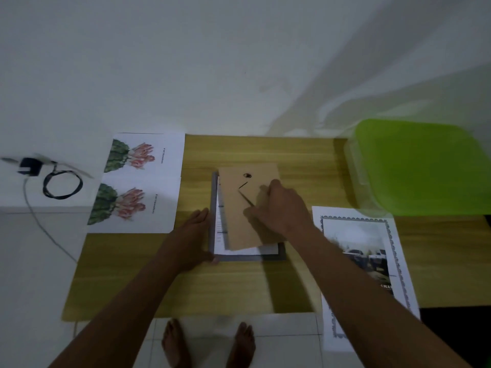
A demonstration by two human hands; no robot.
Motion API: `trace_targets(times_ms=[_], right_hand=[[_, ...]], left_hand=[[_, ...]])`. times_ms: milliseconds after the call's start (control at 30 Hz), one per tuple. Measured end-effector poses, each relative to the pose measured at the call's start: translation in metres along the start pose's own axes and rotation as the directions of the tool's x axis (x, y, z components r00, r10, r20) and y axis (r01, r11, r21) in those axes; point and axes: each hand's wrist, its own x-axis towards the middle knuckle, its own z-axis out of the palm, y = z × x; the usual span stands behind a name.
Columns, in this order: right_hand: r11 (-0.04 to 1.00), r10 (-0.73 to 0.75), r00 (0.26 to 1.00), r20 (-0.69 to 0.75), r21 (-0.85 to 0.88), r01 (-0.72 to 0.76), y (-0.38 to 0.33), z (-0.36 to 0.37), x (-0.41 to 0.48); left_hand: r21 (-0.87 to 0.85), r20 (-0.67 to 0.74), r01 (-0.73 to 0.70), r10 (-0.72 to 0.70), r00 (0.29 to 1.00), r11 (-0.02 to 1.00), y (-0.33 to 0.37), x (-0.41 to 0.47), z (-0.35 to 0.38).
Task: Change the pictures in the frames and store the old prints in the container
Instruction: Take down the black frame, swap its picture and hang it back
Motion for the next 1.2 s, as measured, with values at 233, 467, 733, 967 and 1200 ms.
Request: trace_targets(times_ms=[233,467,733,967,1200], right_hand=[[0.999,0.03,0.999,-0.018,-0.011,-0.03,-0.004,0.036,-0.006],[0.989,-0.009,0.998,-0.065,-0.148,0.0,-0.009,0.04,-0.008],[0.985,-0.014,0.998,-0.054,-0.174,0.004,-0.013,0.032,-0.009],[0.995,0.008,0.998,-0.061,-0.101,-0.014,-0.011,0.033,-0.013],[0.996,0.025,0.998,-0.065,-0.086,-0.031,-0.011,0.033,-0.014]], left_hand=[[-0.007,-0.035,-0.018,0.018,0.999,1.0,-0.004,-0.002,0.0],[0.009,-0.027,-0.012,0.012,1.0,1.0,-0.005,-0.002,0.001],[-0.013,-0.022,0.006,-0.006,1.0,1.0,-0.006,-0.003,-0.001],[-0.036,-0.009,-0.014,0.014,1.0,0.999,-0.008,-0.004,-0.001],[-0.034,0.051,-0.028,0.03,0.998,0.999,-0.011,-0.002,-0.007]])
